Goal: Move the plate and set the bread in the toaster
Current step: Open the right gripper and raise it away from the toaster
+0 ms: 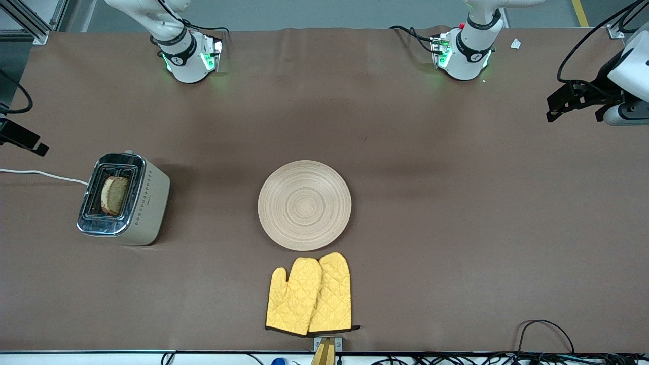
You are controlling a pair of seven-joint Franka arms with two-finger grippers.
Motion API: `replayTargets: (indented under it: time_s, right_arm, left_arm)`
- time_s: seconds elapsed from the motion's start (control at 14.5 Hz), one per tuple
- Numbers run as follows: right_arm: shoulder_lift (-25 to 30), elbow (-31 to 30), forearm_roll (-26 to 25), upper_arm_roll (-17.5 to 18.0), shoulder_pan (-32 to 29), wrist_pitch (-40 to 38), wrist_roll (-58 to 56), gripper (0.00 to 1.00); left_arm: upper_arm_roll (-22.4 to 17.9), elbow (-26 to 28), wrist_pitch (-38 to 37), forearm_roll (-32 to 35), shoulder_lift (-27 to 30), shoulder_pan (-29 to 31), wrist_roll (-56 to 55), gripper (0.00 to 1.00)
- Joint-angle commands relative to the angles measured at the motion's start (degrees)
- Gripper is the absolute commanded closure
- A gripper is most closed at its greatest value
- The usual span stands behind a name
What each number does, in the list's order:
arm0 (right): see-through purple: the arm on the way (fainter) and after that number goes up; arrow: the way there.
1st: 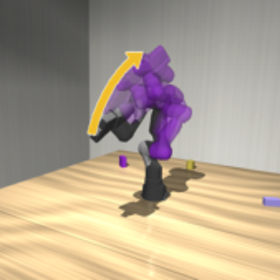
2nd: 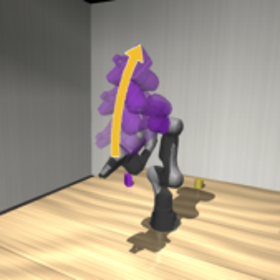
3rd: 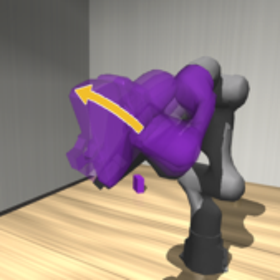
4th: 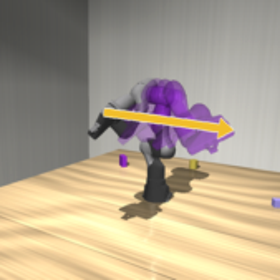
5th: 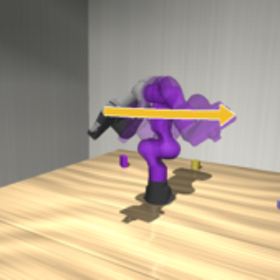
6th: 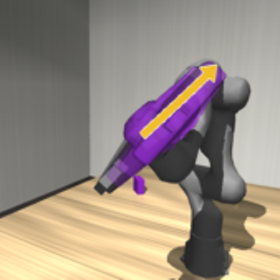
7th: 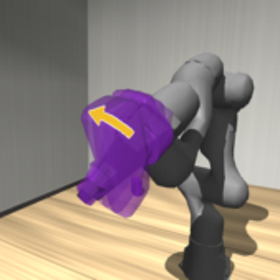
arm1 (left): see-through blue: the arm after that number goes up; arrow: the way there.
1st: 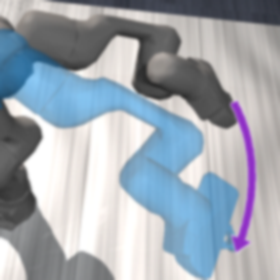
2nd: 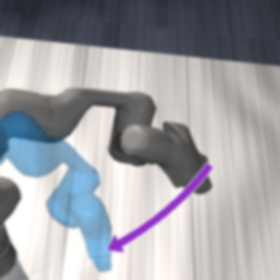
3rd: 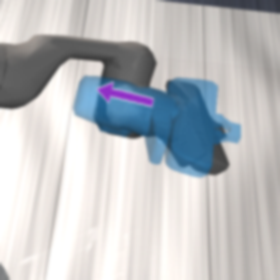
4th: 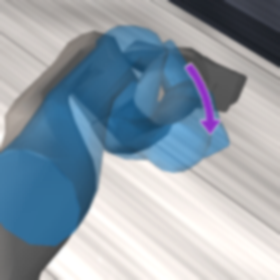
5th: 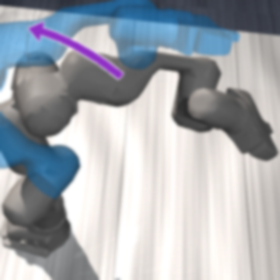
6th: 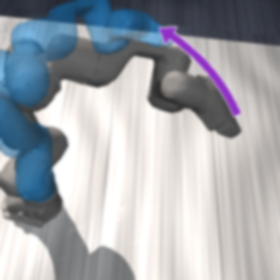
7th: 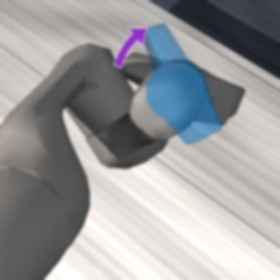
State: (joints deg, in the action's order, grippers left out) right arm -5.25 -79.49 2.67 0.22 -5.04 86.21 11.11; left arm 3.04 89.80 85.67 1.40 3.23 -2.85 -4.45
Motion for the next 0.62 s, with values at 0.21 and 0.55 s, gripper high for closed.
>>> replayTargets:
  time_s: [0.21,0.55]
  right_arm:
    - [1.6,-1.6,1.8,2.0,0.3,-2.4,-0.2,0.0]
    - [1.9,-1.6,-0.6,1.9,1.9,-3.0,-1.6,0.0]
  left_arm:
    - [-0.1,-2.0,-1.0,1.2,-0.8,0.2,0.8,0.0]
    - [-0.1,-2.2,-2.3,0.8,-0.7,0.1,0.7,0.0]
